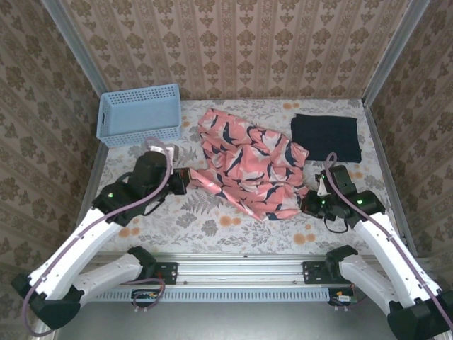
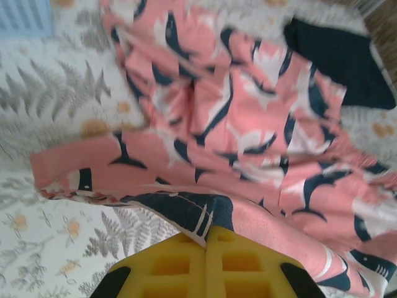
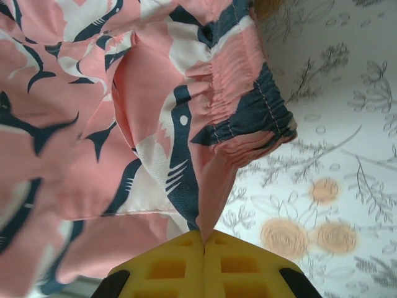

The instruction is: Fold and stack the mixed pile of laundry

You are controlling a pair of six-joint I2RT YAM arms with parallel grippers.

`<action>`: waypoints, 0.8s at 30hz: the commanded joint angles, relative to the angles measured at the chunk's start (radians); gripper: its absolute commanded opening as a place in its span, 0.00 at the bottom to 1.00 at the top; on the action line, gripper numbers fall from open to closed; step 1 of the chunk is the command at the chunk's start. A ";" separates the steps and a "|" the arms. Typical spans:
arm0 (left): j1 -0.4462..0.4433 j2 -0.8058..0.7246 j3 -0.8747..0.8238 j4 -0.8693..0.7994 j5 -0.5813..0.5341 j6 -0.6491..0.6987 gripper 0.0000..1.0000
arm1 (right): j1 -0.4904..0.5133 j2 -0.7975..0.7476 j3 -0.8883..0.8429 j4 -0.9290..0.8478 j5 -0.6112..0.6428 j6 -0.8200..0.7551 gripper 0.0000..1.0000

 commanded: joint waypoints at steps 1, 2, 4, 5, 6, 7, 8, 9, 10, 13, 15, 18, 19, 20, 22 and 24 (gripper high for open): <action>-0.009 0.009 0.103 -0.052 -0.068 0.078 0.00 | 0.005 -0.016 0.072 -0.132 -0.051 0.002 0.00; -0.008 0.029 0.126 -0.051 -0.067 0.092 0.00 | 0.004 -0.008 0.091 -0.129 -0.034 -0.003 0.00; 0.000 0.086 0.162 -0.020 -0.050 0.135 0.00 | -0.011 0.031 0.134 -0.100 -0.005 -0.017 0.00; 0.014 0.112 0.173 0.003 -0.036 0.149 0.00 | -0.025 0.053 0.150 -0.081 -0.003 -0.026 0.00; 0.035 0.145 0.181 0.041 -0.010 0.165 0.00 | -0.046 0.082 0.167 -0.052 -0.001 -0.033 0.00; 0.059 0.178 0.177 0.089 0.002 0.183 0.00 | -0.074 0.113 0.175 -0.013 -0.010 -0.034 0.00; 0.081 0.206 0.175 0.131 0.005 0.192 0.00 | -0.102 0.137 0.177 0.028 -0.031 -0.030 0.00; 0.112 0.240 0.169 0.186 0.029 0.196 0.00 | -0.139 0.167 0.172 0.085 -0.055 -0.021 0.00; 0.142 0.281 0.164 0.241 0.045 0.198 0.00 | -0.179 0.200 0.162 0.139 -0.081 -0.007 0.00; 0.207 0.419 0.177 0.369 0.049 0.203 0.00 | -0.265 0.298 0.130 0.302 -0.146 0.048 0.00; 0.249 0.533 0.230 0.414 0.082 0.201 0.00 | -0.287 0.371 0.137 0.382 -0.131 0.065 0.00; 0.298 0.733 0.382 0.423 0.128 0.196 0.00 | -0.321 0.514 0.188 0.475 -0.130 0.073 0.02; 0.309 0.809 0.443 0.416 0.118 0.205 0.00 | -0.328 0.571 0.215 0.493 -0.112 0.075 0.03; 0.315 0.880 0.498 0.410 0.109 0.218 0.00 | -0.337 0.636 0.238 0.523 -0.112 0.076 0.03; 0.337 1.064 0.682 0.338 0.093 0.232 0.65 | -0.364 0.778 0.301 0.602 -0.114 0.101 0.39; 0.359 1.237 0.902 0.193 0.081 0.216 1.00 | -0.393 0.900 0.376 0.686 -0.171 0.112 0.51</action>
